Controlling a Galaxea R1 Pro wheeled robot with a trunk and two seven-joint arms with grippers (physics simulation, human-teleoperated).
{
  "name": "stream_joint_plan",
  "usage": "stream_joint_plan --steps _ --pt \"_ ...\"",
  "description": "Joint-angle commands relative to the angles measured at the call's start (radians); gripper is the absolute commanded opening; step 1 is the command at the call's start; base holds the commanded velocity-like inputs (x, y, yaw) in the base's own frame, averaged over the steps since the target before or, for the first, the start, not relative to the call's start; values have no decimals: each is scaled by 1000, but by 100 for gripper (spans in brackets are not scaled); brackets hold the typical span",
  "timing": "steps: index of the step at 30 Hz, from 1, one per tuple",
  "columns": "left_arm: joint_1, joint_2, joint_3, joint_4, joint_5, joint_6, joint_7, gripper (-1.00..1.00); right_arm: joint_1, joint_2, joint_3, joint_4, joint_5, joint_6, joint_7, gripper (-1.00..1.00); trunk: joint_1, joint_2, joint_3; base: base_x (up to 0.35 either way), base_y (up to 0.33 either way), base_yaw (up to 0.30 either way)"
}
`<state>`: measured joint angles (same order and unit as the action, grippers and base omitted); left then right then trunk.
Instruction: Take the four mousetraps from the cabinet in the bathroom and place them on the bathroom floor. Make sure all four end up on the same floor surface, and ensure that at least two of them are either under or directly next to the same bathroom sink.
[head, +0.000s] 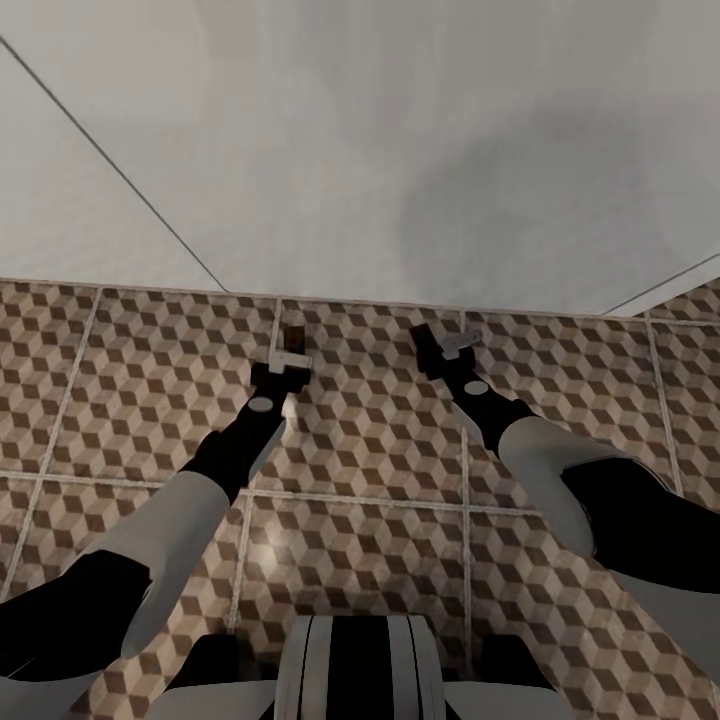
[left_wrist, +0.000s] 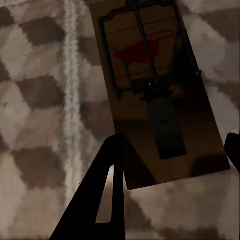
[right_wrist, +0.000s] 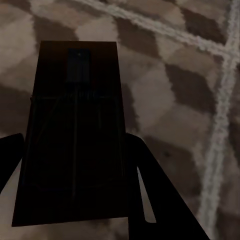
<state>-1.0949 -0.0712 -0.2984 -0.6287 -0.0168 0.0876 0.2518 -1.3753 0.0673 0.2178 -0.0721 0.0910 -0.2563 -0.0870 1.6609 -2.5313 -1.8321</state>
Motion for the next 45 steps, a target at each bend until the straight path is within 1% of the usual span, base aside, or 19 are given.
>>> stream_joint_plan --steps 1,6,16,34,40,45 --pt "0 1 -5 5 -3 7 9 -100 -1 0 3 2 7 -3 -7 -100 0 0 0 0 0 0" --pt "0 1 -4 40 -3 6 10 -100 -1 1 3 2 7 -5 -7 -100 0 0 0 0 0 0" --pt "0 1 -4 77 -3 5 10 -100 -1 0 3 2 7 -6 -5 -100 0 0 0 0 0 0" --pt "0 -1 -4 78 -4 2 10 -100 -1 -1 3 2 7 -9 -5 -100 0 0 0 0 0 0" --pt "0 -1 -5 79 -4 0 10 -100 -1 0 3 2 7 -32 -5 -100 0 0 0 4 0 0" --pt "0 -1 -5 79 -4 0 10 -100 -1 0 3 3 7 -36 -5 -100 0 0 0 142 0 0"
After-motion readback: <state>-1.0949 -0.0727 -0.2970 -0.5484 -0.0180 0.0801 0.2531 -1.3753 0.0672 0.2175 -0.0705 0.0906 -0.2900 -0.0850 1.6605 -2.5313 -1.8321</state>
